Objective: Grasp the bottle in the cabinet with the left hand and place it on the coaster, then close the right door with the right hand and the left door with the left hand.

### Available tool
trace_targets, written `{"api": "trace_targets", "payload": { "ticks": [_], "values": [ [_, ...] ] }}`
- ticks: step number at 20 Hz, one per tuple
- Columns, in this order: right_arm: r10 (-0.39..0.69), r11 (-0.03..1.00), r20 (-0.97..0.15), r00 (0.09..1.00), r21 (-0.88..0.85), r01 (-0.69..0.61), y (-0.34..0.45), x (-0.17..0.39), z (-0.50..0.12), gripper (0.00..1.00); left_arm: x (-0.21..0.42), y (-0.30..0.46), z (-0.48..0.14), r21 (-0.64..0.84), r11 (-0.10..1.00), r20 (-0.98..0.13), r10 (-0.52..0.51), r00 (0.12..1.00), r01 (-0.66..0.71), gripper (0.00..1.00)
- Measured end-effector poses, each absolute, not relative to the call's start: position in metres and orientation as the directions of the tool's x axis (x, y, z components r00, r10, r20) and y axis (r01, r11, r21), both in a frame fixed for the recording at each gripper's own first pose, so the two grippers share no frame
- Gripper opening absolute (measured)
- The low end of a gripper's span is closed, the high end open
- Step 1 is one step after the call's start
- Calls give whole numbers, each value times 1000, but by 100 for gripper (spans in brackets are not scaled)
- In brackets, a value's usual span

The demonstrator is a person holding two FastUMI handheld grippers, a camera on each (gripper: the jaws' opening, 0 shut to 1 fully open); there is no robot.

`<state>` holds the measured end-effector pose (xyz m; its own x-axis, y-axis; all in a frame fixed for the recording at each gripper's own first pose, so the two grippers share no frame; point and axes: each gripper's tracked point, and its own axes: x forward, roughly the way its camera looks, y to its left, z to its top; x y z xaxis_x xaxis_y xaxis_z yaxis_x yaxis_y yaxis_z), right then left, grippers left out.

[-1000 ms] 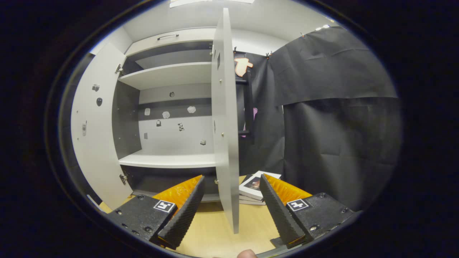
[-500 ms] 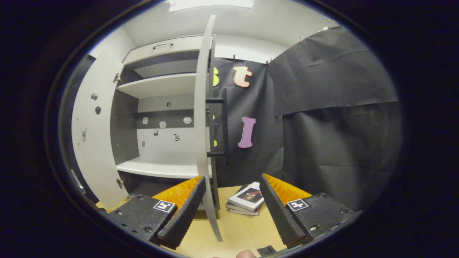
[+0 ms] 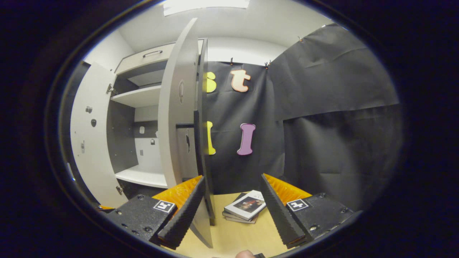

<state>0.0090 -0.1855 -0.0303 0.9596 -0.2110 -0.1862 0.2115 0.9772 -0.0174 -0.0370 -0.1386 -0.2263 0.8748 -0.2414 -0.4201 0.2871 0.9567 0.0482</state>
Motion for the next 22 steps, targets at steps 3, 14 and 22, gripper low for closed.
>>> {"api": "trace_targets", "payload": {
  "ticks": [3, 14, 22],
  "values": [
    [-183, 983, -201, 962, -19, 183, -190, 16, -24, 96, -32, -136, -209, 42, 962, -409, -228, 883, 268, 96],
    [-58, 998, -181, 982, 15, 62, -188, 39, -14, 98, -23, -106, -175, 35, 986, -399, -134, 907, 161, 97],
    [44, 999, -220, 974, 20, -40, -174, 42, -17, 93, -30, -66, -162, 4, 999, -398, -45, 916, 51, 96]
  ]
}}
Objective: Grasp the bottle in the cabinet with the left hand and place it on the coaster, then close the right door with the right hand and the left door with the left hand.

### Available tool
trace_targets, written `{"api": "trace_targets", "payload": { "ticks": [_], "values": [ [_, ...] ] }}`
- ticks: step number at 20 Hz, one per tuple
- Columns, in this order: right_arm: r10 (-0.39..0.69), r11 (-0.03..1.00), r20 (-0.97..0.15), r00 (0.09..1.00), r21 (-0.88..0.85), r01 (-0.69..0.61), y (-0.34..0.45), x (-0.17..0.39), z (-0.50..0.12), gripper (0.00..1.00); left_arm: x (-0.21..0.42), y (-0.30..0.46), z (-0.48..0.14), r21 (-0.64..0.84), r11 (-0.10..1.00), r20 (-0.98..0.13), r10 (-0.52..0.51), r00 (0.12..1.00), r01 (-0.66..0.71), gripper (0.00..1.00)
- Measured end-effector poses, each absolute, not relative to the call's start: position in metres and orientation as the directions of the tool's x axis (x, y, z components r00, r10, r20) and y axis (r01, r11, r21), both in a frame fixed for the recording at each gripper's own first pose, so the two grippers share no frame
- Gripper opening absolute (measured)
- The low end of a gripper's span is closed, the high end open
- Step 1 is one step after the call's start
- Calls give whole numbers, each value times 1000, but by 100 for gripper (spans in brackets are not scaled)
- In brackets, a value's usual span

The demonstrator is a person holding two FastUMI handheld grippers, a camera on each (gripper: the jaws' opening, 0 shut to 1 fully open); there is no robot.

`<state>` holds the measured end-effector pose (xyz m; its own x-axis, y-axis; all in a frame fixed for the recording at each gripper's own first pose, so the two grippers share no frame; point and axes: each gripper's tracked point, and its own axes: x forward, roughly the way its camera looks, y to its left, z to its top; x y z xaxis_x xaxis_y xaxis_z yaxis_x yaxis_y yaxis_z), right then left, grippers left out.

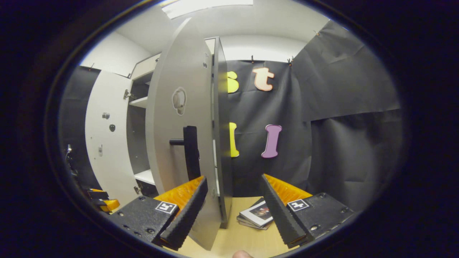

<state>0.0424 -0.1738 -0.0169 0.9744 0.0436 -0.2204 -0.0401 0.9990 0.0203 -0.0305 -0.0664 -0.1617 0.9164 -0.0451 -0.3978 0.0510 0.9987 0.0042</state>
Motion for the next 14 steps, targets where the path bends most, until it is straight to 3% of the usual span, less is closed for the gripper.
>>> {"api": "trace_targets", "payload": {
  "ticks": [7, 12, 14],
  "values": [
    [167, 986, -225, 960, 38, -163, -144, 46, -19, 96, -32, -29, -155, 24, 999, -384, 38, 923, -31, 96],
    [188, 982, -219, 958, 15, -189, -130, 51, -22, 92, -40, -5, -161, 41, 997, -401, 82, 912, -71, 96],
    [183, 983, -219, 958, 20, -183, -131, 55, -23, 97, -41, 6, -158, 46, 995, -397, 97, 913, -86, 96]
  ]
}}
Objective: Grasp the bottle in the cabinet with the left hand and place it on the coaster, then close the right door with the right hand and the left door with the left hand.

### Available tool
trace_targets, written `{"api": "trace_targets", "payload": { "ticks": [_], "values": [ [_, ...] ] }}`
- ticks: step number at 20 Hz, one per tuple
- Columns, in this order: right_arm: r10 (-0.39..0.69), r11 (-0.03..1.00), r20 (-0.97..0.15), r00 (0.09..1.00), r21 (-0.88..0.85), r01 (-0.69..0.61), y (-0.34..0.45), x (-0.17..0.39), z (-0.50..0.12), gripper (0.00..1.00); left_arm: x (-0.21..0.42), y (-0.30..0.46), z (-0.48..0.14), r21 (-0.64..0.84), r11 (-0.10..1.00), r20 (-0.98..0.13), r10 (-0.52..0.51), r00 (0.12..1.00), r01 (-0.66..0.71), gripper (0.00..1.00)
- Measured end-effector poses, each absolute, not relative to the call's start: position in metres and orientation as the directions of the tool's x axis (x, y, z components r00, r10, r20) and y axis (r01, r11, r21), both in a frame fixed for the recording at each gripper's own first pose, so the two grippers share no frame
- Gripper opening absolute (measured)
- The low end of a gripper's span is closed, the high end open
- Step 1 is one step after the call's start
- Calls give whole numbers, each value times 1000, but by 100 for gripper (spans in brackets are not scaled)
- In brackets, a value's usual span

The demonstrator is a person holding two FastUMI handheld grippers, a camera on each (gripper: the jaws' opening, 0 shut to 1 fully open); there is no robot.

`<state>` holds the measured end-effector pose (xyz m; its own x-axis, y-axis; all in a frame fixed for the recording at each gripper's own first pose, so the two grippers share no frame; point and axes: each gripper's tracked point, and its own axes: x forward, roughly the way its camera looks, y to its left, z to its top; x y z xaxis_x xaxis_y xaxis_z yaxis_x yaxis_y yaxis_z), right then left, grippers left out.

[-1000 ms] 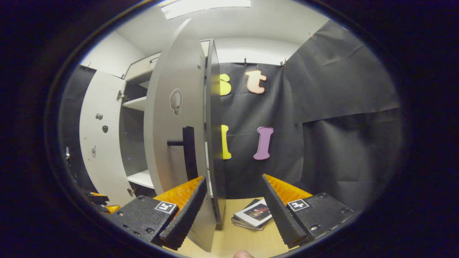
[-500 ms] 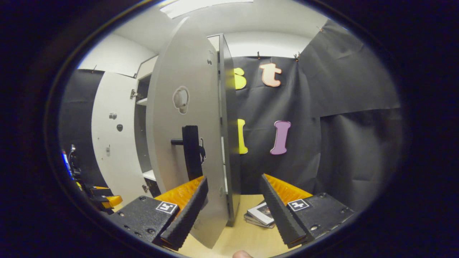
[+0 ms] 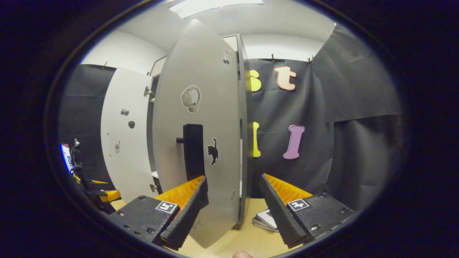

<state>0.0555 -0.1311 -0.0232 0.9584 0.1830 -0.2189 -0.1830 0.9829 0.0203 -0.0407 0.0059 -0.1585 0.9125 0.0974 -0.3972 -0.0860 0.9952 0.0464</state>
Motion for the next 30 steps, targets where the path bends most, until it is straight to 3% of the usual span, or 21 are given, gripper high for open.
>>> {"api": "trace_targets", "payload": {
  "ticks": [18, 21, 22, 30],
  "values": [
    [245, 969, -208, 947, 73, -234, -87, 64, -29, 97, -43, 60, -162, 35, 986, -403, 165, 900, -165, 96],
    [289, 957, -211, 934, 78, -279, -63, 69, -33, 92, -44, 68, -162, 39, 984, -400, 172, 900, -171, 96],
    [294, 956, -204, 934, 74, -285, -57, 72, -34, 97, -44, 70, -161, 40, 983, -397, 178, 900, -176, 96],
    [333, 943, -200, 922, 84, -322, -2, 98, -43, 97, -40, 107, -154, 46, 973, -378, 228, 897, -228, 96]
  ]
}}
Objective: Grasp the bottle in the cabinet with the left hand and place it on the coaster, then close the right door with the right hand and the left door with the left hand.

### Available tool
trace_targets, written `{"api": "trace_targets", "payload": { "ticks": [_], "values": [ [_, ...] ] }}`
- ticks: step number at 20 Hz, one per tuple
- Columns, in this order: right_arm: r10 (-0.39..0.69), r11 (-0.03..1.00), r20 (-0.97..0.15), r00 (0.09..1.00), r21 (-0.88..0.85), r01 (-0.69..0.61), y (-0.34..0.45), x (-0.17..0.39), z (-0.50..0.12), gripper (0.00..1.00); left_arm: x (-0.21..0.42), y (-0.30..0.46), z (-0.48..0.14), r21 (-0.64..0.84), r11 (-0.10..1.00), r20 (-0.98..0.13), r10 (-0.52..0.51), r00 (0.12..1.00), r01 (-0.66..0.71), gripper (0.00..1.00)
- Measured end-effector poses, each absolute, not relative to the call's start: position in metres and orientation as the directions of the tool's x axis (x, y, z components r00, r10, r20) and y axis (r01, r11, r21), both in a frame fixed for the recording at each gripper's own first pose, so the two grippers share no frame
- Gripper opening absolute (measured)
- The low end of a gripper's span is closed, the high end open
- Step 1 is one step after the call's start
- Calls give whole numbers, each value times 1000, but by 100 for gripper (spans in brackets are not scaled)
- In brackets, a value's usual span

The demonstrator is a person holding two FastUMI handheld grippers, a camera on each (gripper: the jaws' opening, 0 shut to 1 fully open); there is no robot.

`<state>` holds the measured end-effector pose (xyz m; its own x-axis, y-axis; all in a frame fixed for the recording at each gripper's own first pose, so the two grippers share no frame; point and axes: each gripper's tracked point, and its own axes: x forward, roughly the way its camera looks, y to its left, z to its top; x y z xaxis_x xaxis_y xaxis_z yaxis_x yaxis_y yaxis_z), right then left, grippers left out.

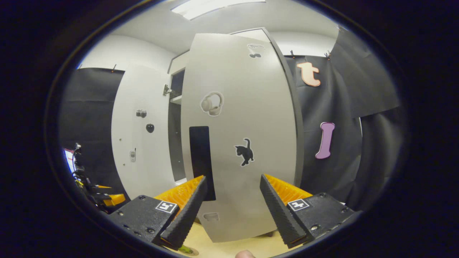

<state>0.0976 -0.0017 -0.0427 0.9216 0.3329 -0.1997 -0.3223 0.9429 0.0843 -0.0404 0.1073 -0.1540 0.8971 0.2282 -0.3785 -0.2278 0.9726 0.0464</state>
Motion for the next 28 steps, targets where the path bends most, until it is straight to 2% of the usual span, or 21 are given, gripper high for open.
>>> {"api": "trace_targets", "payload": {
  "ticks": [5, 6, 7, 8, 9, 10, 17, 18, 19, 21, 22, 28],
  "values": [
    [314, 949, -208, 926, 69, -307, 4, 95, -47, 97, -38, 140, -147, 56, 963, -351, 265, 898, -262, 96],
    [301, 954, -205, 931, 63, -294, 2, 93, -46, 92, -38, 147, -148, 57, 961, -355, 272, 894, -269, 96],
    [288, 958, -201, 936, 59, -281, -2, 89, -46, 92, -40, 155, -147, 66, 958, -354, 285, 891, -280, 96],
    [270, 963, -198, 942, 56, -265, -7, 87, -46, 97, -39, 160, -145, 74, 956, -352, 291, 889, -284, 96],
    [255, 967, -197, 947, 53, -249, -13, 84, -46, 92, -39, 170, -139, 90, 950, -338, 311, 888, -298, 96],
    [238, 971, -201, 950, 48, -233, -18, 82, -45, 97, -37, 178, -133, 95, 946, -324, 325, 889, -311, 96],
    [157, 988, -212, 965, 25, -155, -40, 58, -44, 97, -16, 225, -89, 90, 927, -247, 376, 893, -365, 96],
    [151, 989, -213, 965, 22, -149, -42, 54, -44, 97, -10, 228, -87, 82, 926, -248, 376, 893, -368, 96],
    [144, 990, -216, 966, 19, -143, -42, 50, -43, 92, -4, 232, -85, 75, 928, -248, 372, 895, -365, 96],
    [134, 991, -219, 967, 15, -134, -45, 43, -41, 92, 10, 240, -75, 69, 929, -236, 369, 899, -363, 96],
    [125, 992, -222, 967, 13, -125, -47, 40, -40, 97, 18, 243, -71, 62, 932, -229, 361, 904, -356, 95],
    [82, 996, -237, 968, 2, -84, -50, 20, -43, 97, 53, 228, -42, 38, 967, -190, 255, 948, -253, 94]
  ]
}}
